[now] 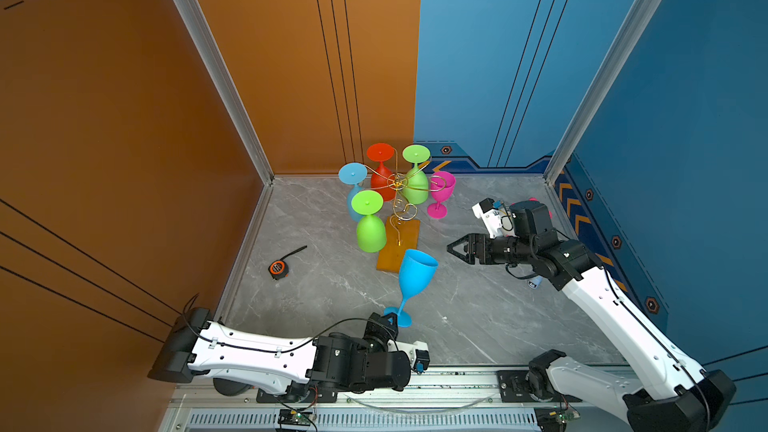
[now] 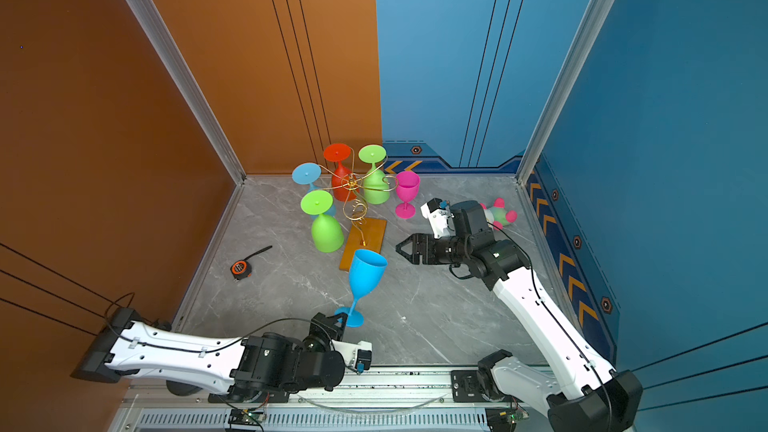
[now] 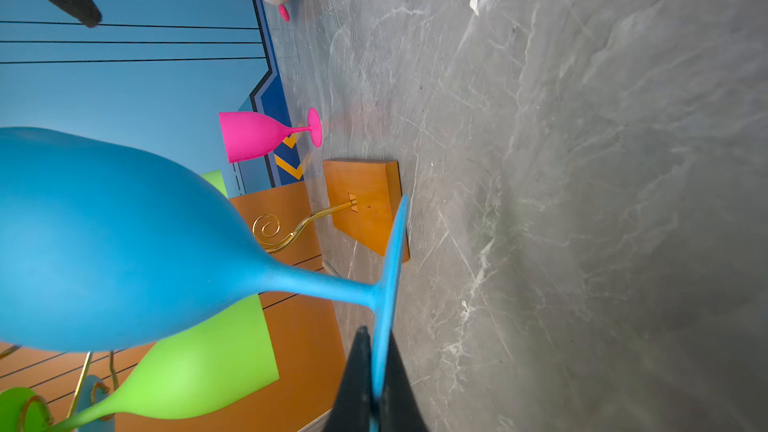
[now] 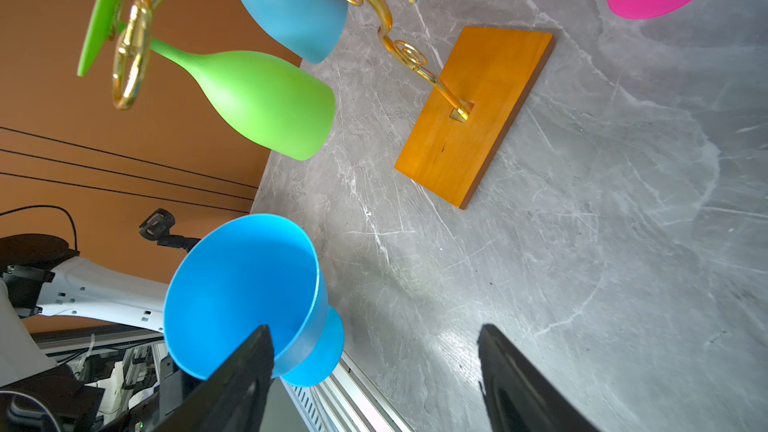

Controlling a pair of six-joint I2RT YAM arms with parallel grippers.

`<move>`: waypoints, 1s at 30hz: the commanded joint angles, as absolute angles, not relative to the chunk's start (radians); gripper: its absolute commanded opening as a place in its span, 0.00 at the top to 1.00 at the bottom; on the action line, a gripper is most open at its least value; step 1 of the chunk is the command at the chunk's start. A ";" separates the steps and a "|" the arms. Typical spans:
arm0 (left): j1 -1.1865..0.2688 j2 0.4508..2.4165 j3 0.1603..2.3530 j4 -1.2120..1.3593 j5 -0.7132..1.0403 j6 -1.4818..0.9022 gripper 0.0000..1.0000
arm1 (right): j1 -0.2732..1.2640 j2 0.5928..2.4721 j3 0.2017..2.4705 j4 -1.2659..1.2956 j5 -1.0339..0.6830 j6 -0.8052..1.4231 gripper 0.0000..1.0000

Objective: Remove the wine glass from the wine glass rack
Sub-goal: 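Grasp the cyan glass's bowl rim with the right gripper while the left holds the foot, then open the left gripper and pull it back while the right holds the glass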

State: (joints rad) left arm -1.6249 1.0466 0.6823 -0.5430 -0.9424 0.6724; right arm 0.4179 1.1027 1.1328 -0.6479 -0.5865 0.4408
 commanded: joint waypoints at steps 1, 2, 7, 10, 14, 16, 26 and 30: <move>-1.638 1.059 0.669 -0.546 -1.032 0.726 1.00 | 0.438 1.113 1.173 -0.692 -0.617 0.398 0.25; -1.639 1.065 0.670 -0.546 -1.040 0.730 1.00 | 0.443 1.116 1.172 -0.692 -0.619 0.396 0.26; -1.639 1.080 0.668 -0.546 -1.079 0.752 1.00 | 0.470 1.139 1.178 -0.692 -0.644 0.395 0.33; -1.638 1.080 0.666 -0.545 -1.091 0.769 1.00 | 0.494 1.155 1.187 -0.692 -0.653 0.392 0.36; -1.638 1.083 0.667 -0.546 -1.101 0.788 1.00 | 0.521 1.181 1.198 -0.691 -0.655 0.388 0.40; -1.638 1.087 0.666 -0.545 -1.107 0.795 1.00 | 0.530 1.195 1.203 -0.692 -0.655 0.388 0.42; -1.638 1.107 0.656 -0.526 -1.160 0.827 1.00 | 0.566 1.251 1.215 -0.693 -0.674 0.382 0.58; -1.638 1.100 0.634 -0.486 -1.187 0.864 1.00 | 0.572 1.261 1.213 -0.693 -0.686 0.380 0.66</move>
